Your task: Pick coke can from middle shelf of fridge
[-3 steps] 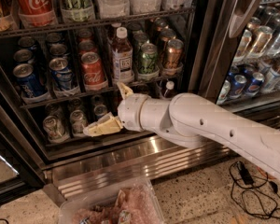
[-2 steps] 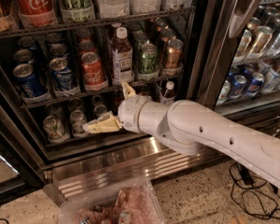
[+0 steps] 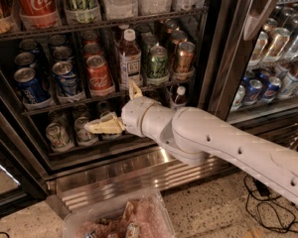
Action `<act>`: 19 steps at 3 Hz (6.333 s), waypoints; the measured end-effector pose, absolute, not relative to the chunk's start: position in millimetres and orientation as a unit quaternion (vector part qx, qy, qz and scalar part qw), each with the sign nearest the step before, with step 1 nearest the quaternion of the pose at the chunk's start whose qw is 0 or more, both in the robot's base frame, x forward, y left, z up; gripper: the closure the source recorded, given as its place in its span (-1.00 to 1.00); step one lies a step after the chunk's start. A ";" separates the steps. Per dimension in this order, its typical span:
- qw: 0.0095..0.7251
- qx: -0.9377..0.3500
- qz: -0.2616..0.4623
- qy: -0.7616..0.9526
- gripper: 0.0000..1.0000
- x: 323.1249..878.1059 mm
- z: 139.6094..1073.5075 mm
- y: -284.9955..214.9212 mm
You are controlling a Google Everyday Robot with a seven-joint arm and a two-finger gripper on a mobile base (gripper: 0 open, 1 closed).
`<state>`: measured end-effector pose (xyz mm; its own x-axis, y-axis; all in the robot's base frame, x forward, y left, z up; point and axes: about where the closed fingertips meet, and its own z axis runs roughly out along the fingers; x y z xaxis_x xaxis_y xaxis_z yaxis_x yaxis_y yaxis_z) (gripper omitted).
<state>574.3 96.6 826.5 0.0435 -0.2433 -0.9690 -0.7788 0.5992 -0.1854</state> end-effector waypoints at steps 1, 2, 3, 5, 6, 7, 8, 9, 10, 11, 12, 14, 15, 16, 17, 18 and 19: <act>0.615 -0.390 0.229 0.646 -1.00 588.8 827.7 109.0; 0.616 -0.391 0.233 0.643 -1.00 595.9 826.2 112.3; 0.612 -0.405 0.243 0.634 -1.00 602.0 826.3 122.9; 0.623 -0.407 0.251 0.619 -1.00 603.4 829.8 138.9; 0.634 -0.398 0.255 0.613 -1.00 605.2 833.8 144.5; 0.642 -0.387 0.257 0.610 -1.00 610.0 836.8 147.7; 0.648 -0.379 0.256 0.608 -0.65 612.3 838.7 148.9; 0.654 -0.371 0.257 0.608 -0.74 617.6 839.8 150.8; 0.658 -0.366 0.256 0.606 -0.76 623.6 841.7 153.8; 0.666 -0.341 0.237 0.619 -0.82 630.9 838.6 146.2; 0.674 -0.326 0.224 0.624 -0.82 635.0 840.1 142.0; 0.701 -0.262 0.189 0.636 -0.86 639.6 843.1 140.1; 0.711 -0.228 0.168 0.644 -0.96 643.2 842.4 133.0; 0.715 -0.212 0.158 0.647 -0.58 645.6 841.9 129.7; 0.718 -0.208 0.154 0.647 -0.34 646.4 842.3 129.6; 0.718 -0.208 0.154 0.647 -0.36 646.5 842.3 129.7; 0.719 -0.221 0.156 0.641 -0.46 657.9 846.6 139.9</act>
Offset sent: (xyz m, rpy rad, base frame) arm 0.0245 0.0178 0.0009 0.0323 -0.0213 0.0261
